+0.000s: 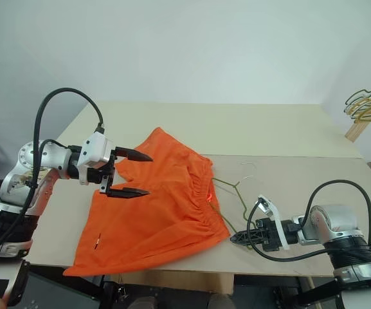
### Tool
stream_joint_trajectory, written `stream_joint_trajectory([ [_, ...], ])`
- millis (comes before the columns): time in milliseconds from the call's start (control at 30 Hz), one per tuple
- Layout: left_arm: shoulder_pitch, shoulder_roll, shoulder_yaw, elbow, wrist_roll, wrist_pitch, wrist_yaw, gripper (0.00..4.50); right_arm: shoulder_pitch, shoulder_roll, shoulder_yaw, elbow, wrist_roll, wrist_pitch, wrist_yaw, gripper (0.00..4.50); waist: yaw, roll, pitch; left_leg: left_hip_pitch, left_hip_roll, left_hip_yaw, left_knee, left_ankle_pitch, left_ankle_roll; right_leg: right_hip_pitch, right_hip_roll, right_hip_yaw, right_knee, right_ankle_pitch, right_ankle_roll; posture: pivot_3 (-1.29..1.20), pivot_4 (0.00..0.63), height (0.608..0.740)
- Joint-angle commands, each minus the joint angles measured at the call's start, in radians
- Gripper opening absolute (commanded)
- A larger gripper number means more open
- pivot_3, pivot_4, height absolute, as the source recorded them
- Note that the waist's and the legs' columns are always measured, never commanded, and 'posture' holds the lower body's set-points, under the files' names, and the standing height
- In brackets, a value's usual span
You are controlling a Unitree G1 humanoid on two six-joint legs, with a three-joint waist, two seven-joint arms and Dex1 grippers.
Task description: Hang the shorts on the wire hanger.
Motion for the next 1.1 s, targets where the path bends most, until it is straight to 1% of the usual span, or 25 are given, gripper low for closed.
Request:
stream_joint_trajectory([
  [33,-0.028,0.005,0.025,-0.020,-0.014,-0.011,0.019,4.48,0.022,-0.066,-0.006,-0.035,0.020,-0.005,0.066,0.00,0.003,0.000,0.000,0.000,0.000,0.000,0.000,0.000,0.000,0.000,0.000,0.000,0.000,0.000,0.000,0.02,0.000,0.740],
  [167,-0.009,0.012,0.028,-0.030,-0.017,-0.017,0.019,4.48,0.063,-0.142,0.030,-0.085,0.025,-0.005,0.129,0.00,0.015,0.000,0.000,-0.001,-0.001,0.000,0.000,0.000,0.000,0.000,-0.001,0.000,0.000,0.000,0.000,0.02,0.000,0.740],
  [267,-0.003,0.012,0.028,-0.036,-0.020,-0.017,0.022,4.48,0.061,-0.165,0.076,-0.105,0.010,-0.018,0.161,0.00,0.012,0.000,0.000,0.000,0.000,0.000,0.000,0.000,0.000,0.000,0.000,0.000,0.001,0.000,0.000,0.02,0.000,0.740],
  [467,0.009,0.008,0.026,-0.048,-0.018,-0.021,0.029,4.48,-0.040,-0.090,0.138,-0.005,-0.038,-0.043,0.165,0.00,0.006,0.000,0.000,0.000,0.001,0.000,0.000,0.000,0.000,0.000,0.001,0.000,0.001,0.000,0.000,0.04,0.000,0.740],
  [600,0.019,0.014,0.034,-0.064,-0.021,-0.017,0.034,4.48,-0.082,-0.047,0.159,0.067,-0.061,-0.049,0.169,0.00,0.013,0.000,0.000,-0.001,0.001,0.000,0.000,0.000,0.000,-0.002,0.001,0.000,0.001,0.000,0.000,0.06,0.000,0.740],
  [733,0.031,0.022,0.043,-0.073,-0.021,-0.018,0.041,4.48,-0.122,0.010,0.138,0.171,-0.083,-0.044,0.145,0.00,0.019,-0.002,-0.002,-0.001,0.001,0.000,0.001,0.000,0.000,-0.002,0.001,0.000,0.002,0.001,-0.001,0.06,0.000,0.740],
  [867,0.036,0.026,0.046,-0.079,-0.023,-0.015,0.043,4.48,-0.160,0.071,0.041,0.236,-0.069,-0.027,0.098,0.00,0.019,-0.004,-0.002,0.004,0.002,0.000,0.000,0.000,0.000,0.002,0.003,0.000,0.002,0.001,-0.001,0.06,0.000,0.740],
  [900,0.035,0.025,0.045,-0.078,-0.022,-0.015,0.043,4.48,-0.162,0.077,0.024,0.223,-0.059,-0.016,0.095,0.00,0.019,-0.004,-0.002,0.004,0.002,0.000,0.000,0.000,0.000,0.002,0.003,0.000,0.002,0.001,-0.002,0.06,0.000,0.740],
  [1033,0.027,0.024,0.042,-0.071,-0.020,-0.017,0.041,4.48,-0.141,0.074,0.014,0.069,-0.001,0.047,0.109,0.00,0.022,-0.003,-0.002,0.002,0.002,0.000,-0.001,0.000,0.000,-0.001,0.003,0.000,0.002,0.000,-0.002,0.05,0.000,0.740],
  [1100,0.019,0.020,0.038,-0.064,-0.017,-0.020,0.040,4.48,-0.145,0.097,-0.003,0.079,-0.005,0.055,0.075,0.00,0.024,-0.003,-0.002,0.000,0.002,0.000,0.000,0.000,0.000,-0.003,0.003,0.000,0.003,0.000,-0.002,0.05,0.000,0.740],
])
